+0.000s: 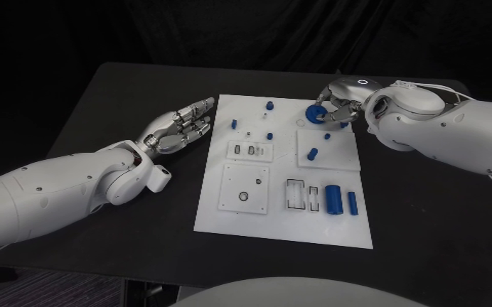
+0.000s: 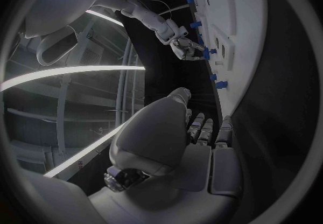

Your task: Assemble the parts on the task board

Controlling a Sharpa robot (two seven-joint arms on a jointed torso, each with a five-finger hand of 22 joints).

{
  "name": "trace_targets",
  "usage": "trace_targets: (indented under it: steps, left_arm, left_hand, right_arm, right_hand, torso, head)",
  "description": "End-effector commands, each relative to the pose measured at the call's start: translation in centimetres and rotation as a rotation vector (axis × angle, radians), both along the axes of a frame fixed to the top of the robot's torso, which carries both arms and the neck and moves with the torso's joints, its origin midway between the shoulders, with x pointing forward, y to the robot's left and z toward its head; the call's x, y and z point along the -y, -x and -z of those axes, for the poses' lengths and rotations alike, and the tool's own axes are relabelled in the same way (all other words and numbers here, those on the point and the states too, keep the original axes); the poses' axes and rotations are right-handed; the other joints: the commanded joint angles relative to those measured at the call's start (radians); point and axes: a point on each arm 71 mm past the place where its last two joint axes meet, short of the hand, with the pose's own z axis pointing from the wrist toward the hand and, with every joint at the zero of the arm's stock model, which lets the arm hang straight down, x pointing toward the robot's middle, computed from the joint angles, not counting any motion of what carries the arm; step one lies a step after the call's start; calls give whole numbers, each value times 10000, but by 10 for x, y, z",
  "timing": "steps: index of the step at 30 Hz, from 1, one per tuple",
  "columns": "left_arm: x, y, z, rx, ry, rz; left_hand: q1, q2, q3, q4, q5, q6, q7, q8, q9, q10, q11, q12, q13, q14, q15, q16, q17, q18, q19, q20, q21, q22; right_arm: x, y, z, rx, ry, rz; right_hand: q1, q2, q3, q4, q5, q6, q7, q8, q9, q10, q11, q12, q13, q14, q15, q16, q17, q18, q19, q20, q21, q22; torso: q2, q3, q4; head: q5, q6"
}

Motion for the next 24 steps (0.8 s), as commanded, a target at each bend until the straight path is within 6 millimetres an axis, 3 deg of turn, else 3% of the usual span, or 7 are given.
trace_targets:
  steps: [1,4,5,10,15,20,24]
  left_arm:
    - [2,3,-7,811,735,391]
    - [2,4,-7,815,737,377]
    - [1,4,-7,819,737,369]
    - [-1,5,-7,835,730,325]
    - [-1,6,-8,859,745,317]
    - [0,6,-8,872,757,325]
    - [2,5,-8,875,777,364]
  left_hand:
    - [-43,-11,52,19,-8,60,11,58,13,-9,50,-34,-4,16,63,-7,-2,179,-4,93,39,13]
    - [-43,-11,52,19,-8,60,11,58,13,-9,50,-34,-4,16,63,-7,-2,179,-4,93,39,13]
    - [-41,-9,57,14,-6,75,19,61,14,-7,54,-30,-3,20,68,-6,-1,179,2,99,42,15]
    - [-41,-9,57,14,-6,75,19,61,14,-7,54,-30,-3,20,68,-6,-1,179,2,99,42,15]
    - [-39,-8,63,7,-5,98,28,66,17,-1,59,-19,-1,24,74,-4,1,179,2,107,42,15]
    - [-39,-9,64,6,-4,106,30,67,18,0,60,-17,0,22,75,-4,0,179,-6,108,37,11]
    - [-39,-10,66,4,-4,112,32,69,19,-1,61,-19,0,23,77,-4,1,179,-10,108,35,9]
  right_arm:
    - [1,2,5,-116,100,-132]
    - [0,4,5,-47,17,-267]
    - [0,6,4,-5,-35,-330]
    - [-3,14,-3,335,-385,-702]
    - [-12,19,-19,667,-588,-1092]
    - [-32,21,-36,891,-684,-1661]
    - [-51,20,-41,907,-675,-2135]
  right_hand:
    - [272,122,365,-451,-20,831,-445,462,868,1055,20,27,2634,937,-4,-43,2318,-101,167,-32,-8,1738]
    - [333,99,387,-533,68,866,-415,483,930,1055,48,27,2634,946,16,-24,2346,-111,191,-17,18,1766]
    - [304,61,391,-576,464,937,-379,532,1052,1055,103,27,2634,965,58,11,2396,-141,266,17,106,1844]
    - [166,8,386,-560,889,987,-385,567,1219,1055,132,27,2634,988,83,57,2461,-178,367,49,223,1948]
    - [65,-11,380,-518,1047,1022,-395,590,1310,1055,160,27,2634,1001,103,87,2502,-202,428,65,297,2011]
    - [-4,-9,380,-478,1114,1018,-393,586,1350,1055,174,27,2634,1008,116,105,2527,-215,459,76,336,2044]
    - [-31,-6,382,-462,1140,1017,-393,584,1366,1055,178,27,2634,1010,120,109,2533,-219,469,80,348,2054]
  torso:
    - [0,-4,3]
    - [-3,-3,1]
    - [-2,-2,3]
    - [1,-3,8]
    - [-1,-1,3]
    - [-8,-13,-1]
    - [-2,-1,-3]
  head:
    - [8,9]
    - [54,11]
    - [57,9]
    - [60,34]
    - [78,87]
    - [6,106]
    - [-2,109]
